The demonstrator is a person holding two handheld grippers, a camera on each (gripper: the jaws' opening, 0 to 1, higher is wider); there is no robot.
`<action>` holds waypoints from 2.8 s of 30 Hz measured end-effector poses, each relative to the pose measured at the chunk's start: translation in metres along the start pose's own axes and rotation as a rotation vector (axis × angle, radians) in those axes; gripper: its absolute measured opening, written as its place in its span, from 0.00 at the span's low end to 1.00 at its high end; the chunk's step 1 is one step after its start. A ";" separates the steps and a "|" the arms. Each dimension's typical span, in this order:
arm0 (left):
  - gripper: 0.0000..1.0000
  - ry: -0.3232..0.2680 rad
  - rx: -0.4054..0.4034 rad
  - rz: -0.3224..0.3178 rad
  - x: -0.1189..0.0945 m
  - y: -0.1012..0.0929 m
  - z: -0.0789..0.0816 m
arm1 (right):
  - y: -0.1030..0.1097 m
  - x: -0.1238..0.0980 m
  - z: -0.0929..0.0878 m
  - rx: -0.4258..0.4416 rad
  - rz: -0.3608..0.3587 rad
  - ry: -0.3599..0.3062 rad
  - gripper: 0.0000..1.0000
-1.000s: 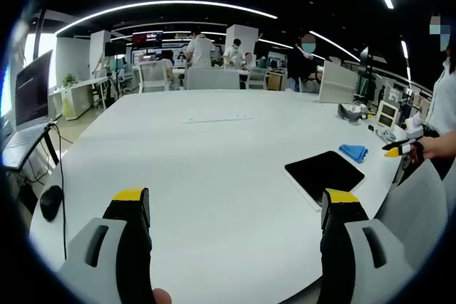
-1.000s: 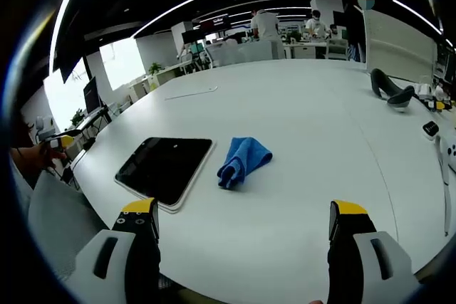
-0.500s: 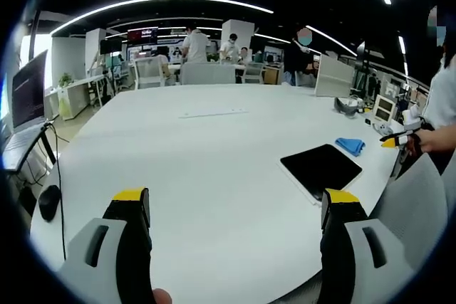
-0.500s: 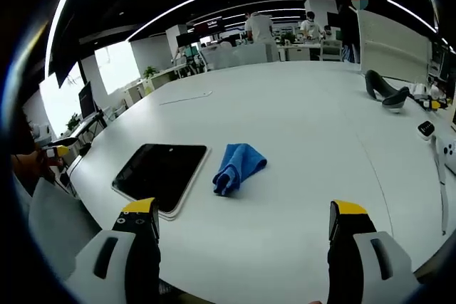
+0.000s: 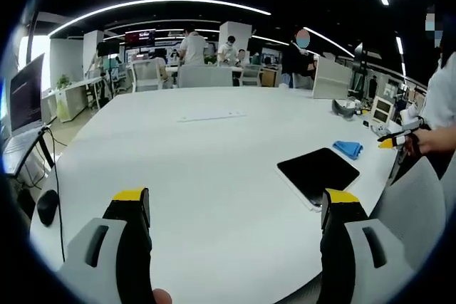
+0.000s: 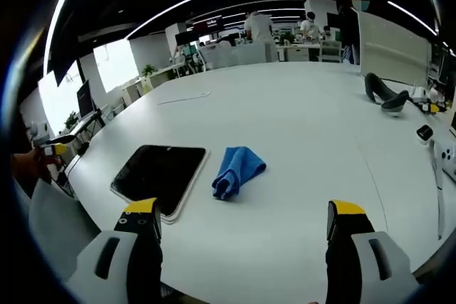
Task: Wipe the mirror surface with the cleaning cloth until all visible marks leave the cleaned area.
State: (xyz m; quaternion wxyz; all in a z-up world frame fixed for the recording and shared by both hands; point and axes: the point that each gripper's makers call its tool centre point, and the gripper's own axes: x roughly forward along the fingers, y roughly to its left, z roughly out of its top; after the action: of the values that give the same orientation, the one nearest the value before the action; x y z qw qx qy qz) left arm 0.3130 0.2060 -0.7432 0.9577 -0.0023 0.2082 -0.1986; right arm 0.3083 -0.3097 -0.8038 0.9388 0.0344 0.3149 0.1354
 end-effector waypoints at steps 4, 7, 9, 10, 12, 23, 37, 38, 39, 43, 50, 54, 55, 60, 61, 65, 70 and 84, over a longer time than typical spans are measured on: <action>0.99 -0.001 -0.006 -0.003 0.001 -0.002 -0.001 | -0.002 -0.001 0.011 0.006 -0.009 -0.001 0.96; 0.99 0.003 -0.004 -0.010 0.002 -0.004 -0.002 | -0.002 0.001 0.016 0.015 -0.012 0.020 0.96; 0.99 0.003 -0.007 -0.013 0.002 -0.006 -0.002 | -0.001 0.001 0.021 0.012 -0.016 0.042 0.96; 0.99 0.004 -0.010 -0.014 0.002 -0.006 -0.003 | 0.001 0.002 0.025 0.011 -0.011 0.054 0.96; 0.99 0.008 -0.012 -0.017 0.003 -0.007 -0.004 | 0.003 0.004 0.030 0.015 -0.008 0.072 0.95; 0.99 0.037 -0.021 -0.032 0.007 -0.016 -0.014 | 0.028 0.044 0.054 -0.027 0.054 0.245 0.87; 0.99 0.074 -0.017 -0.038 0.012 -0.018 -0.017 | 0.019 0.098 0.042 -0.130 0.043 0.399 0.58; 0.99 0.076 -0.018 -0.038 0.012 -0.018 -0.018 | 0.016 0.102 0.038 -0.115 0.035 0.403 0.55; 0.99 0.080 -0.019 -0.038 0.012 -0.018 -0.018 | 0.015 0.105 0.036 -0.101 0.030 0.403 0.52; 0.99 0.087 -0.018 -0.038 0.012 -0.018 -0.019 | 0.013 0.113 0.027 -0.065 0.030 0.412 0.40; 0.99 0.100 -0.013 -0.040 0.015 -0.019 -0.021 | 0.011 0.122 0.010 -0.046 0.003 0.433 0.26; 0.99 0.097 -0.014 -0.040 0.014 -0.020 -0.022 | 0.004 0.126 0.004 -0.044 -0.042 0.441 0.13; 0.99 0.098 -0.015 -0.040 0.014 -0.020 -0.023 | 0.004 0.125 0.005 -0.048 -0.045 0.440 0.11; 0.99 0.098 -0.020 -0.038 0.014 -0.020 -0.026 | 0.004 0.127 0.004 -0.071 -0.062 0.441 0.11; 0.99 0.099 -0.018 -0.040 0.015 -0.021 -0.026 | 0.004 0.128 0.004 -0.077 -0.068 0.441 0.10; 0.99 0.098 -0.012 -0.046 0.015 -0.023 -0.025 | 0.003 0.129 0.003 -0.086 -0.098 0.443 0.09; 0.99 0.087 -0.010 -0.045 0.013 -0.021 -0.020 | 0.002 0.129 0.003 -0.012 -0.112 0.443 0.02; 0.99 0.076 -0.002 -0.048 0.010 -0.019 -0.016 | 0.051 0.134 0.040 0.130 -0.032 0.371 0.01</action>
State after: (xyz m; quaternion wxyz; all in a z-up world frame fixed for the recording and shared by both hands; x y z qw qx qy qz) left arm 0.3074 0.1864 -0.7603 0.9441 -0.0006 0.2443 -0.2214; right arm 0.4232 -0.2225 -0.8423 0.8623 0.0646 0.4913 0.1039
